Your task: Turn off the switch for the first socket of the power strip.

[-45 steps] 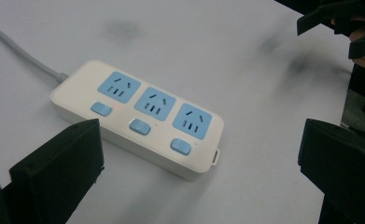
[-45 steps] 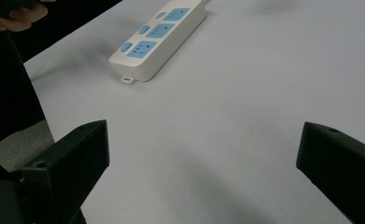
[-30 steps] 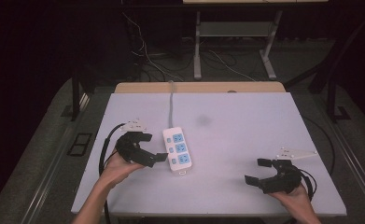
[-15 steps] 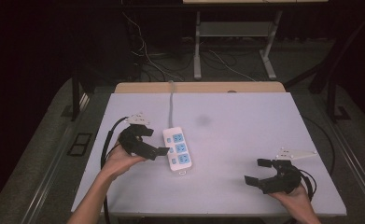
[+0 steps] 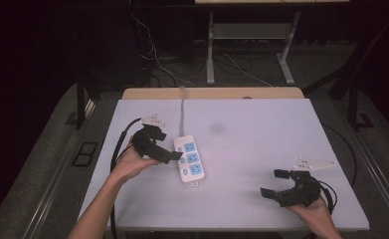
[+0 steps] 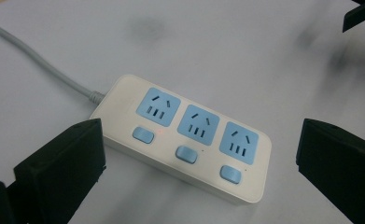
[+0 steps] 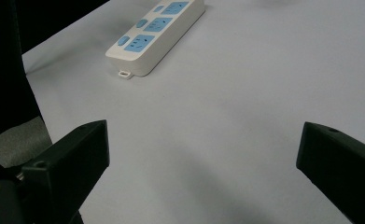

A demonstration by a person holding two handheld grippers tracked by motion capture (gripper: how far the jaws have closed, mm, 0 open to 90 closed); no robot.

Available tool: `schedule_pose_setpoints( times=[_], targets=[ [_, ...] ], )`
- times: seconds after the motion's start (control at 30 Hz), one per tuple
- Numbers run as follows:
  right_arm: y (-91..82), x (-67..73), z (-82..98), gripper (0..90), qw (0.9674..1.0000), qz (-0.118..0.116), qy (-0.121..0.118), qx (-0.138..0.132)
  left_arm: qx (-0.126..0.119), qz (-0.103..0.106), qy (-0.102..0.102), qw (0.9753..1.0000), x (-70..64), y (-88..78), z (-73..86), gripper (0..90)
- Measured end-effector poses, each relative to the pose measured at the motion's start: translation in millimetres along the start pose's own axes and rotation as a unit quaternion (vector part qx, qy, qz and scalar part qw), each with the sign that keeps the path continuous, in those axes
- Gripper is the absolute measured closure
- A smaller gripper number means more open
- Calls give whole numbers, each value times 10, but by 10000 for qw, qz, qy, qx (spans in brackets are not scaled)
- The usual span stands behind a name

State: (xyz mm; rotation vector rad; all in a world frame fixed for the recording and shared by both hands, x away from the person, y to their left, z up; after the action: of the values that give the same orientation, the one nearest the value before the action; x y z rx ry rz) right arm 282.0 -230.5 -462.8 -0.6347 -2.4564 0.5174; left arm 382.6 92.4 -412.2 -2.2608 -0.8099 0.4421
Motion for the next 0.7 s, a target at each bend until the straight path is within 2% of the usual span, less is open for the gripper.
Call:
schedule_pose_setpoints(
  times=[0.27,0.7],
  targets=[
    [5,1,3,23,10000,-3,-6,18,70,-1,-12,10000,78,81,-14,25],
    [11,-1,9,23,10000,-6,-28,45,46,-30,-158,9999,207,172,-21,108]
  ],
)
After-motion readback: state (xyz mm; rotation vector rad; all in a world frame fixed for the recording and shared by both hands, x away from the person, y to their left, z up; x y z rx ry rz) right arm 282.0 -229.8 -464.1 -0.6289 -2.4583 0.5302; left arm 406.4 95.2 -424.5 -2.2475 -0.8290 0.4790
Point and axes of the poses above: each handheld gripper's, and its own axes: y roughly forward along the jaws, z roughly out of its underside, x roughly to its left, the point moved 8 cm from there along y, roughly forward along the jaws, and after that the axes turned 8 degrees about -z, right-handed, at the moved point
